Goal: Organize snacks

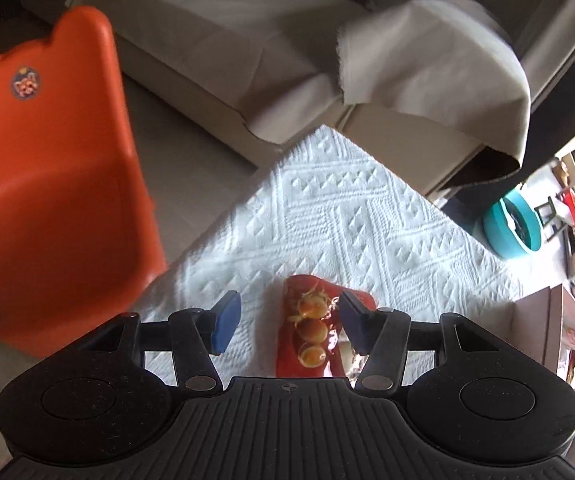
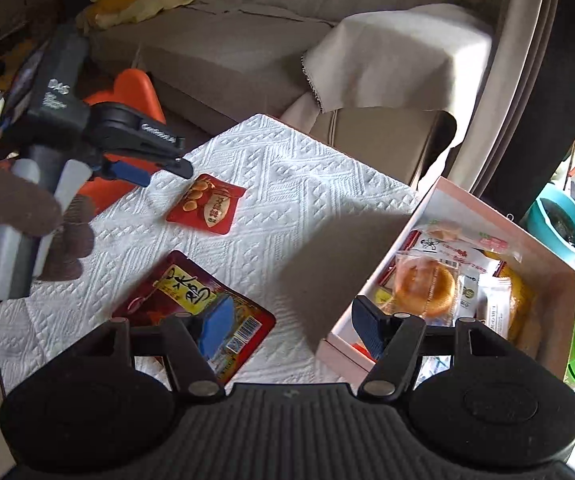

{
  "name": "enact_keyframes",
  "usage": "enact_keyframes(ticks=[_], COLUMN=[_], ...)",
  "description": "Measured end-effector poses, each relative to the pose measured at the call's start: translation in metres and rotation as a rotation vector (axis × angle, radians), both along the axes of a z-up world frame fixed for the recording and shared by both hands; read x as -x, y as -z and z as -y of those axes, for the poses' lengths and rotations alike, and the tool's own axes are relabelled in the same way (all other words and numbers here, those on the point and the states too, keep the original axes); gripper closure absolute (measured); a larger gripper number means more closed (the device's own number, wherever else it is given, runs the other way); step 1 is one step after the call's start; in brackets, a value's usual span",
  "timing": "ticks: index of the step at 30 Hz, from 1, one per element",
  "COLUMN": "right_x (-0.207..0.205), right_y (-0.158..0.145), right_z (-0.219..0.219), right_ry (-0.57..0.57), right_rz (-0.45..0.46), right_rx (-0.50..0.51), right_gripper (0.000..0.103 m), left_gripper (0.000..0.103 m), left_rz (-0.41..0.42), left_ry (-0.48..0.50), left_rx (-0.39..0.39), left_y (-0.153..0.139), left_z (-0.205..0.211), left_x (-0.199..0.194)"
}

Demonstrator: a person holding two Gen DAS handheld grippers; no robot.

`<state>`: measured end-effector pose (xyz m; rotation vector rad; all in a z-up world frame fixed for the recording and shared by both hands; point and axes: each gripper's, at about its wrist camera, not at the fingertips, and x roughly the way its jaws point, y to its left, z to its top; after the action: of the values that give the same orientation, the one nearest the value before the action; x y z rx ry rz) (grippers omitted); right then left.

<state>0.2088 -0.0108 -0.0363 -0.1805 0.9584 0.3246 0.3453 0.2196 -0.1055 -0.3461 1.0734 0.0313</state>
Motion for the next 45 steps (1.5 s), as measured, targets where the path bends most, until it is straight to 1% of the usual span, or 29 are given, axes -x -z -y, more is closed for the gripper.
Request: enact_keyframes(ticks=[1, 2, 3, 5, 6, 7, 9, 11, 12, 14, 15, 16, 17, 19, 22, 24, 26, 28, 30, 31, 33, 34, 35, 36, 38, 39, 41, 43, 45], right_x=[-0.002, -0.003, -0.005, -0.007, -0.007, -0.008, -0.008, -0.009, -0.009, -0.009, -0.009, -0.01, -0.01, -0.012, -0.013, -0.012, -0.012, -0.013, -0.021, -0.028, -0.046, -0.057, -0.07, -0.08, -0.09, -0.091, -0.081, -0.066, -0.044], right_y=[0.001, 0.002, 0.004, 0.006, 0.007, 0.007, 0.01, 0.012, 0.013, 0.015, 0.016, 0.017, 0.019, 0.022, 0.026, 0.029, 0.029, 0.027, 0.025, 0.026, 0.032, 0.038, 0.047, 0.057, 0.074, 0.08, 0.079, 0.078, 0.076], right_z=[-0.004, -0.007, -0.01, -0.013, -0.014, -0.016, -0.021, -0.027, -0.03, -0.034, -0.035, -0.036, -0.037, -0.038, -0.04, -0.044, -0.048, -0.051, -0.056, -0.059, -0.07, -0.076, -0.083, -0.088, -0.095, -0.096, -0.091, -0.084, -0.078], right_ry=[0.005, 0.01, 0.017, 0.037, 0.045, 0.05, 0.055, 0.047, 0.042, 0.028, 0.025, 0.022, 0.022, 0.022, 0.01, -0.014, -0.042, -0.07, -0.092, -0.095, -0.079, -0.082, -0.09, -0.097, -0.115, -0.121, -0.125, -0.131, -0.133], right_rz=[-0.012, -0.028, -0.045, -0.079, -0.097, -0.11, -0.131, -0.15, -0.156, -0.163, -0.164, -0.166, -0.17, -0.183, -0.201, -0.203, -0.191, -0.168, -0.134, -0.11, -0.063, -0.054, -0.057, -0.064, -0.077, -0.09, -0.099, -0.136, -0.136], right_rx=[0.002, 0.007, 0.014, 0.018, 0.013, 0.01, 0.012, 0.025, 0.031, 0.04, 0.044, 0.05, 0.055, 0.056, 0.056, 0.065, 0.076, 0.078, 0.07, 0.076, 0.128, 0.152, 0.171, 0.19, 0.244, 0.261, 0.238, 0.2, 0.191], right_gripper=[0.037, 0.037, 0.037, 0.037, 0.037, 0.037, 0.037, 0.037, 0.037, 0.037, 0.037, 0.037, 0.037, 0.037, 0.037, 0.037, 0.037, 0.037, 0.037, 0.037, 0.049, 0.061, 0.064, 0.064, 0.067, 0.067, 0.067, 0.067, 0.067], left_gripper=[0.044, 0.044, 0.041, 0.04, 0.035, 0.031, 0.022, 0.019, 0.018, 0.018, 0.02, 0.023, 0.027, 0.03, 0.031, 0.031, 0.031, 0.031, 0.031, 0.031, 0.031, 0.031, 0.031, 0.031, 0.031, 0.031, 0.031, 0.031, 0.031], left_rz=[-0.022, -0.045, -0.056, -0.038, -0.031, -0.042, -0.051, -0.059, -0.061, -0.06, -0.056, -0.052, -0.046, -0.041, -0.054, -0.072, -0.064, -0.054, -0.067, -0.086, -0.146, -0.179, -0.2, -0.215, -0.242, -0.251, -0.26, -0.254, -0.245], left_ry=[0.042, 0.097, 0.14, 0.213, 0.243, 0.27, 0.336, 0.389, 0.381, 0.366, 0.365, 0.37, 0.384, 0.41, 0.383, 0.33, 0.259, 0.176, 0.089, 0.041, -0.02, -0.036, -0.042, -0.042, -0.05, -0.06, -0.074, -0.069, -0.064], left_rx=[-0.006, -0.028, -0.053, -0.119, -0.135, -0.151, -0.22, -0.281, -0.274, -0.249, -0.243, -0.248, -0.268, -0.264, -0.209, -0.152, -0.097, -0.063, -0.043, -0.026, 0.018, 0.039, 0.044, 0.036, 0.014, 0.016, 0.035, 0.028, 0.046], left_y=[0.005, 0.01, 0.013, 0.014, 0.015, 0.017, 0.02, 0.022, 0.022, 0.021, 0.02, 0.02, 0.018, 0.017, 0.014, 0.009, -0.002, -0.014, -0.021, -0.021, -0.017, -0.012, -0.008, -0.005, 0.002, 0.005, 0.01, 0.01, 0.01], left_z=[0.007, 0.018, 0.027, 0.045, 0.052, 0.058, 0.072, 0.083, 0.083, 0.079, 0.076, 0.075, 0.076, 0.072, 0.053, 0.033, 0.01, -0.015, -0.038, -0.048, -0.062, -0.066, -0.067, -0.066, -0.065, -0.066, -0.066, -0.065, -0.063], left_x=[-0.007, -0.013, -0.015, -0.014, -0.014, -0.016, -0.017, -0.017, -0.018, -0.018, -0.017, -0.016, -0.014, -0.01, 0.003, 0.017, 0.037, 0.062, 0.087, 0.099, 0.118, 0.128, 0.136, 0.143, 0.155, 0.158, 0.162, 0.162, 0.158])
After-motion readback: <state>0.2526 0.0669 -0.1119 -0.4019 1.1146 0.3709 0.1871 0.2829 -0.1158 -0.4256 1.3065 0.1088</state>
